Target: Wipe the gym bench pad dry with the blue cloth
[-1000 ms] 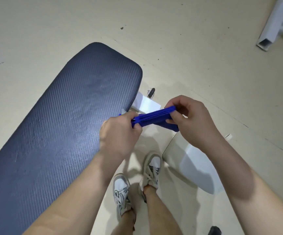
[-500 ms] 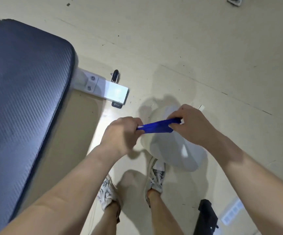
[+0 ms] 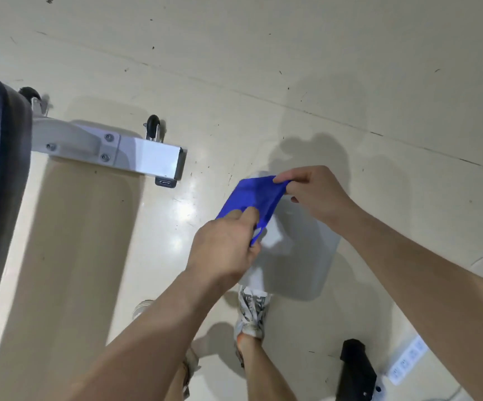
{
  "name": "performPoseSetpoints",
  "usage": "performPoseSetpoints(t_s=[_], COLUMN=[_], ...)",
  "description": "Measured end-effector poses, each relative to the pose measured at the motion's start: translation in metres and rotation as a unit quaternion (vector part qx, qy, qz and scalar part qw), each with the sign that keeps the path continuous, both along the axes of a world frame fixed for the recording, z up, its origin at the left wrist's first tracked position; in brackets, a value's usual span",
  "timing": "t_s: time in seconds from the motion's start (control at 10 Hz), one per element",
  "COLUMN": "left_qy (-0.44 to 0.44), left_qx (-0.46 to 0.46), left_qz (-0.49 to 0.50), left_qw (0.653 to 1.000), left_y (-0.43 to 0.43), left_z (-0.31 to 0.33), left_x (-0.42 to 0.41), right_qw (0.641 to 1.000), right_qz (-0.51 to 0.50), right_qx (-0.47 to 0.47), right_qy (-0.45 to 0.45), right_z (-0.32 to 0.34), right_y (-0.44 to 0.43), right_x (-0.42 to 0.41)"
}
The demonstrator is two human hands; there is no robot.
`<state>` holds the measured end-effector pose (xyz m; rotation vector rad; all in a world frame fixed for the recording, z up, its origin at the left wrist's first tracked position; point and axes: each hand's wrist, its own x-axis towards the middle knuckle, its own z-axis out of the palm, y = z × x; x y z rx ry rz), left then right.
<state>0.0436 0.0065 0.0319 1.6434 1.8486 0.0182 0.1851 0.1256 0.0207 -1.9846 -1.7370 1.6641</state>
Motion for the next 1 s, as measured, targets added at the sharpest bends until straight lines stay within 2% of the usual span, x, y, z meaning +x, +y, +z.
performPoseSetpoints(t_s=[0.1, 0.2, 0.3, 0.4, 0.5, 0.6, 0.7, 0.8, 0.9, 1.0], left_qy=[-0.003, -0.049, -0.061, -0.056, 0.013, 0.035, 0.057, 0.025, -0.036, -0.070], left_qx=[-0.079, -0.041, -0.104, -0.045, -0.009, -0.055, -0.169, -0.200, -0.183, -0.129], left_qz=[0.011, -0.010, -0.029, 0.016, 0.024, -0.027, -0.076, -0.069, -0.007, 0.099], left_qw=[0.997, 0.998, 0.992, 0.997, 1.000, 0.998, 0.981, 0.977, 0.982, 0.984], left_y=[-0.004, -0.008, -0.017, -0.023, -0.024, -0.020, -0.021, -0.021, -0.028, -0.034], left_z=[-0.028, -0.051, -0.067, -0.074, -0.083, -0.082, -0.083, -0.080, -0.076, -0.062], left_x=[0.035, 0.067, 0.079, 0.068, 0.051, 0.043, 0.037, 0.032, 0.025, 0.014], right_qw=[0.997, 0.993, 0.988, 0.972, 0.948, 0.947, 0.915, 0.909, 0.937, 0.965], right_qz=[0.037, 0.045, 0.072, 0.128, 0.185, 0.265, 0.356, 0.364, 0.312, 0.220], right_qx=[0.001, -0.001, -0.040, 0.012, 0.121, 0.058, -0.027, -0.069, -0.058, -0.010], right_qy=[-0.063, -0.113, -0.129, -0.197, -0.228, -0.175, -0.189, -0.192, -0.147, -0.146], right_z=[-0.022, -0.044, -0.060, -0.068, -0.066, -0.066, -0.072, -0.073, -0.065, -0.050], right_y=[-0.005, -0.013, -0.019, -0.024, -0.035, -0.053, -0.066, -0.070, -0.072, -0.073], right_x=[0.019, 0.036, 0.049, 0.058, 0.056, 0.047, 0.047, 0.048, 0.053, 0.058])
